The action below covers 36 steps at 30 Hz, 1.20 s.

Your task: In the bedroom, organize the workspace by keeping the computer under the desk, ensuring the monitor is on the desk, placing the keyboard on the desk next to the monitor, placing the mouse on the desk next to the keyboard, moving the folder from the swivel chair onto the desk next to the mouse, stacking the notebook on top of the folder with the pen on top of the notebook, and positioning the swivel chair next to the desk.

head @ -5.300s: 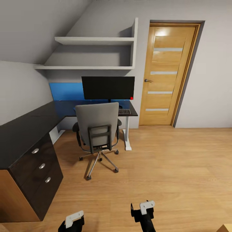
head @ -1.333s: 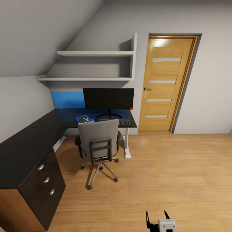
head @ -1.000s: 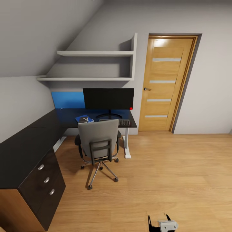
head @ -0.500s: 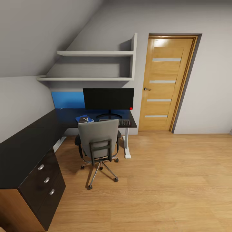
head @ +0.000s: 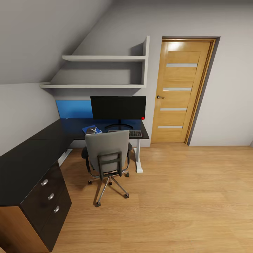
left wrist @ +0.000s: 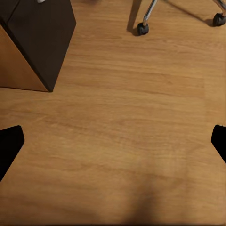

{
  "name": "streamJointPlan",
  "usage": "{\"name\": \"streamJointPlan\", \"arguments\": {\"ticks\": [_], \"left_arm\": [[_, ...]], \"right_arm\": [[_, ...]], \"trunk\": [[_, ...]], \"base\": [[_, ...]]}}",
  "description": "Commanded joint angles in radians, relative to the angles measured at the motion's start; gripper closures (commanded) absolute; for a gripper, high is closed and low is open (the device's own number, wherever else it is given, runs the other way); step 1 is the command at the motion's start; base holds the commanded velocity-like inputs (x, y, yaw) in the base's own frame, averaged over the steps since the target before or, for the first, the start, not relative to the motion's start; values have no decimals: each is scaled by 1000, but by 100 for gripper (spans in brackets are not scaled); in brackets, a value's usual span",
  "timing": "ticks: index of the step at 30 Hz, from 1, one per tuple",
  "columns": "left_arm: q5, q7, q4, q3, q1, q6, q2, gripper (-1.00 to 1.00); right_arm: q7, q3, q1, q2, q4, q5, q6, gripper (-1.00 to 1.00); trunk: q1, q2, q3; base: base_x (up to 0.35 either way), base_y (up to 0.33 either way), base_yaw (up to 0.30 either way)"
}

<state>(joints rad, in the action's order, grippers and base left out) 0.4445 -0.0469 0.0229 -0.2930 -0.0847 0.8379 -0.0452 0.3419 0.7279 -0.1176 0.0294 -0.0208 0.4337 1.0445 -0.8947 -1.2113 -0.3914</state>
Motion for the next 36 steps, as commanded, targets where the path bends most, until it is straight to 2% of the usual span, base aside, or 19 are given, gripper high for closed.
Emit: {"name": "streamJointPlan", "arguments": {"ticks": [1,25,31,35,36], "left_arm": [[3,-5,0,-8,1,2,-1,-100],[0,-6,2,-11,6,0,8,-100],[1,-9,2,-11,6,0,1,-100],[1,-7,2,-12,6,-1,7,-100],[0,-6,2,-12,6,-1,16,-100]], "right_arm": [[5,9,0,0,-2,3,3,-100],[3,10,4,-11,4,0,-35,-100],[3,10,4,-11,4,0,-35,-100],[3,10,4,-11,4,0,-35,-100],[3,10,4,-11,4,0,-35,-100]], "trunk": [[0,-1,-1],[0,-1,-1],[0,-1,-1],[0,-1,-1],[0,-1,-1]], "base": [[0,0,0],[0,0,0],[0,0,0],[0,0,0],[0,0,0]]}}
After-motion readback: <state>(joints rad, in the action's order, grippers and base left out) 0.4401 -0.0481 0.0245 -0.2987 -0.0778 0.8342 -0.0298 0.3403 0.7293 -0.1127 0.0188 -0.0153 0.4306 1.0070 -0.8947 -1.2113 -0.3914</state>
